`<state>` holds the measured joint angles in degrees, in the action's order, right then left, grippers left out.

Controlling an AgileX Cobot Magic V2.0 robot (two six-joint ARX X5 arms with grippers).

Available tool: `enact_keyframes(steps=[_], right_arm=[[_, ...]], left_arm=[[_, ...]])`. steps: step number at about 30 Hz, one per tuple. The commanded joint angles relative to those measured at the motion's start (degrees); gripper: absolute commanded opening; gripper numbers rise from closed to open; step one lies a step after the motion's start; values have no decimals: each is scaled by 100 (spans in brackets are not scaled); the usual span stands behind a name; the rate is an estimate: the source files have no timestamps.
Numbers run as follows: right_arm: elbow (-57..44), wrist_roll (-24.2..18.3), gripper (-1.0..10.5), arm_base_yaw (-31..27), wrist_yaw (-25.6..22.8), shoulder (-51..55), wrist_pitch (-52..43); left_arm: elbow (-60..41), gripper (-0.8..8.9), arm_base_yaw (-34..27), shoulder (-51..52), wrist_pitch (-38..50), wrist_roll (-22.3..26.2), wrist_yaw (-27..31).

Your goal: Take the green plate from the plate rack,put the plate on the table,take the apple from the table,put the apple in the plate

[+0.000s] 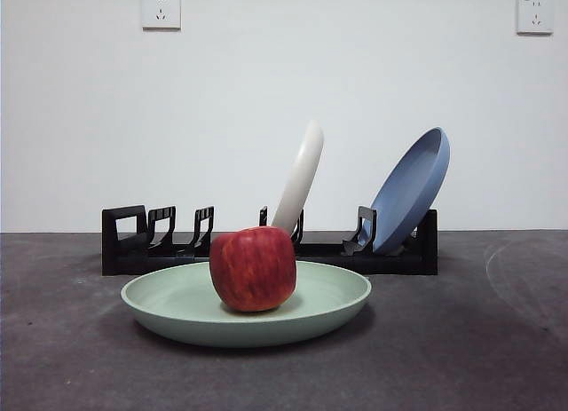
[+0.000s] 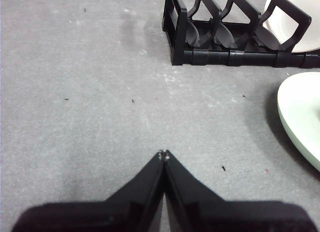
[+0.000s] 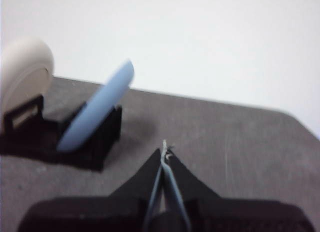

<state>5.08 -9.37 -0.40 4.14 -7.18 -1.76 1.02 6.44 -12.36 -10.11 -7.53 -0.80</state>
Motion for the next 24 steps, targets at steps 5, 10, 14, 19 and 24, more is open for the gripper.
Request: enact_keyframes(steps=[5,10,14,19,24], right_arm=[[-424,487,-17,7,-315,636,817],[-424,496,-17,7,-437,673,1272],[-424,479,-17,7,-485,673,1274],[-422,487,-17,7,-507,664,1248],[-422,487,-17,7,-509,664,1248]], left_arm=[[-17,-2,-13,-4,81,-13,-22],[-17,-2,-13,-2,81,-13,-22],[-17,-2,-13,-2,81,-13,-22],[-17,-2,-13,-2,81,-13,-22],[-17,-2,-13,-2,81,-13,-22]])
